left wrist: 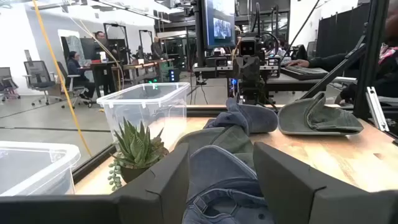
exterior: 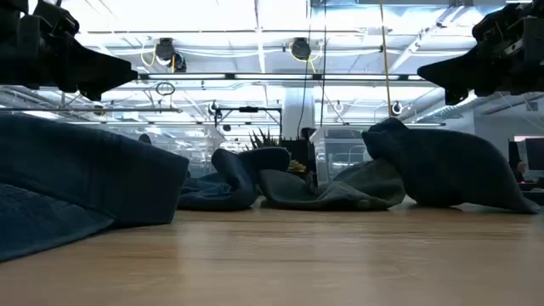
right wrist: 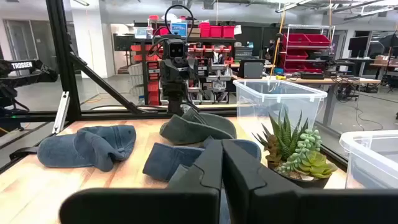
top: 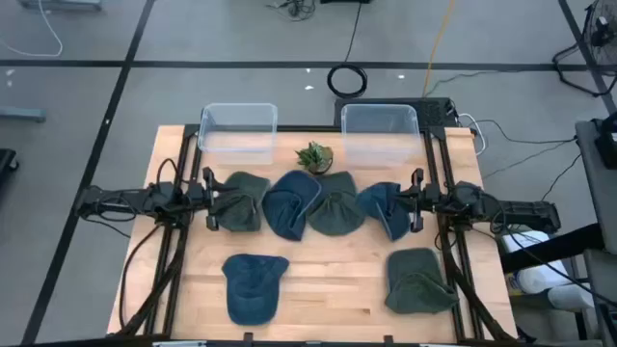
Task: Pick & Place hat
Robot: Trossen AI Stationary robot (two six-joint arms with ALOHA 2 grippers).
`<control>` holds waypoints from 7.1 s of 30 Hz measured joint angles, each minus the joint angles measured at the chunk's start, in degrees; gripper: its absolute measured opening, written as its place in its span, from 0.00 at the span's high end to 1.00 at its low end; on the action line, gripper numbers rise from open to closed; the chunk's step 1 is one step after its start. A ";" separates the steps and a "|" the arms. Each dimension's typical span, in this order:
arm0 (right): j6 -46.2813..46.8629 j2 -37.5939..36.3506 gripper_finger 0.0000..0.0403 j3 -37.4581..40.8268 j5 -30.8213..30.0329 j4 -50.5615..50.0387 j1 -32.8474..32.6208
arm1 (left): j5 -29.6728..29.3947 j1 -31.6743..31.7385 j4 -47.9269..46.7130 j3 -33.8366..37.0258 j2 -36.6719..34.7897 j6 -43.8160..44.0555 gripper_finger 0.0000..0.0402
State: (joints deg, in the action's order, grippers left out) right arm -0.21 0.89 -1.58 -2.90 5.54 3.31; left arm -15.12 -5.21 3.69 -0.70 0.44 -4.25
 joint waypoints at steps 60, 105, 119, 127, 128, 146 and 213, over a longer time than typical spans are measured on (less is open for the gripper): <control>14.30 9.71 0.93 -7.94 -7.99 5.64 0.02 | 0.00 -0.02 -0.01 -0.01 -0.01 0.02 0.54; 13.06 40.78 0.50 -58.89 22.52 -19.02 -0.04 | -0.02 0.00 0.40 0.01 0.01 0.02 0.54; 12.88 50.91 0.51 -68.87 14.78 -37.99 4.41 | -0.02 -0.02 0.43 0.01 0.01 0.00 0.54; 22.08 54.78 0.51 -72.98 14.89 -51.94 6.50 | -0.01 -0.01 0.43 0.01 0.01 0.01 0.54; 23.52 55.07 0.51 -73.08 14.93 -53.13 6.47 | -0.02 -0.02 0.43 0.01 0.01 0.02 0.54; 51.27 60.67 0.51 -73.16 14.95 -66.60 -0.34 | 0.00 -0.02 0.43 0.01 -0.01 0.02 0.54; 75.94 74.05 0.96 -45.81 -1.42 -53.66 -18.43 | 0.00 -0.02 0.42 0.01 0.00 0.01 0.54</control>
State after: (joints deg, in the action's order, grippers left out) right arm 75.74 74.93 -47.40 -4.32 -48.12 -15.11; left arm -15.11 -5.23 4.12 -0.69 0.44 -4.24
